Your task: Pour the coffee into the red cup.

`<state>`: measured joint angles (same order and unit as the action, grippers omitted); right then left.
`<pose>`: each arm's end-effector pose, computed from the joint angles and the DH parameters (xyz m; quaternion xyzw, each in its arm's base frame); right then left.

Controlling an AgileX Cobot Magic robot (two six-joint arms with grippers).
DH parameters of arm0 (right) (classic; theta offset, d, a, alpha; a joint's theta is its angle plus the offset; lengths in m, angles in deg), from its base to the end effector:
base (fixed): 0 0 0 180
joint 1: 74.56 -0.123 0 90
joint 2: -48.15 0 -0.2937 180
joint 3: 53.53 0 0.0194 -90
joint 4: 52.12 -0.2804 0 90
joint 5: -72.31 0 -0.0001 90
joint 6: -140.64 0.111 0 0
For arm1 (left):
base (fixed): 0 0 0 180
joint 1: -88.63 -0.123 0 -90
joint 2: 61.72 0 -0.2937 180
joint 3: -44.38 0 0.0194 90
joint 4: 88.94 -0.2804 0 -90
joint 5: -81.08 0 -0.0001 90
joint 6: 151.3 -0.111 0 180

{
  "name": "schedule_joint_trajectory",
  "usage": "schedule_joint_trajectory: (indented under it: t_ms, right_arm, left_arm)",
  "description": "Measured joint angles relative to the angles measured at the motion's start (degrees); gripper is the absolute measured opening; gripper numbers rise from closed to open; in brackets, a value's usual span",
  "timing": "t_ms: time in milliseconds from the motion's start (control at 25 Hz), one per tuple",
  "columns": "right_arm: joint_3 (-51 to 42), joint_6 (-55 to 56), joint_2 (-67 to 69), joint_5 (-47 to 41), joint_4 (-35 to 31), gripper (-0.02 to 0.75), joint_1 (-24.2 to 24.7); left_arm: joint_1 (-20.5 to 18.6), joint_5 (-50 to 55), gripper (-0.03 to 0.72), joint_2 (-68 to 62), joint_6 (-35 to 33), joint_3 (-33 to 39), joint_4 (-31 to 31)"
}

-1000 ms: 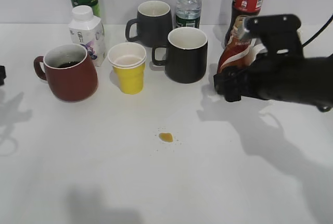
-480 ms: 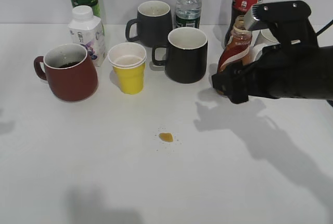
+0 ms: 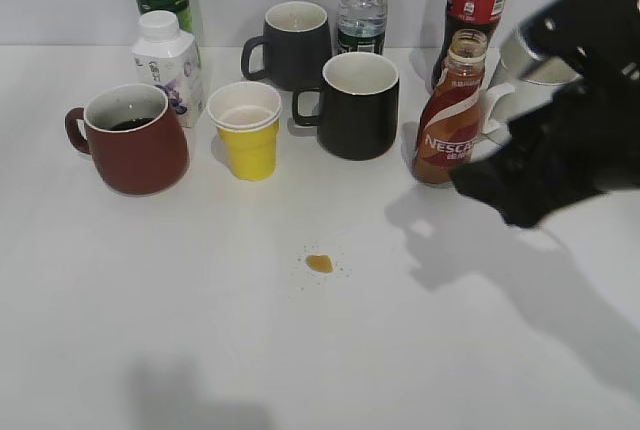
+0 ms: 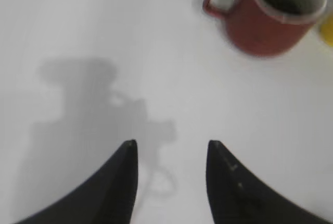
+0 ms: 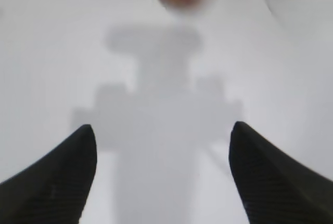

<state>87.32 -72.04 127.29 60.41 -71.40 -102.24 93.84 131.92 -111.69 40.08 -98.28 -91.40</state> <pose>0.2498 0.1396 0.2251 -0.3336 0.8404 0.0821 0.4191 0.1639 -0.0112 0.2978 -0.0435 0.9328 -0.0313 0.3563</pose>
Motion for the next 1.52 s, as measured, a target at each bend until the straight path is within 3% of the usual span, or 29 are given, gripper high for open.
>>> schedule_joint_trajectory:
  t_ms: [240,360,600,920,1240,1520]
  right_arm:
    - [0.00,30.20,-6.31,-19.01,27.55,0.594,0.36]
    - [0.00,40.35,-11.53,-29.26,33.32,0.594,0.36]
    - [0.00,43.10,-27.54,-47.72,27.76,0.594,0.36]
    - [-2.65,38.23,-50.31,-56.74,26.13,0.590,0.36]
    - [-7.62,33.09,-68.35,-54.83,26.06,0.588,0.36]
    - [-9.77,31.20,-70.87,-48.55,22.58,0.587,0.36]
  left_arm:
    - [0.00,12.12,0.338,2.40,-3.21,-0.14,-0.05]
    - [0.00,17.49,0.338,4.31,-7.33,-0.31,0.89]
    - [0.00,18.73,0.338,12.82,-11.38,-0.31,5.65]
    - [0.00,18.00,0.323,25.71,-14.14,2.72,5.93]
    - [0.00,12.11,0.314,33.18,-17.77,9.39,6.75]
    - [0.00,10.71,0.313,33.18,-17.99,10.06,6.75]
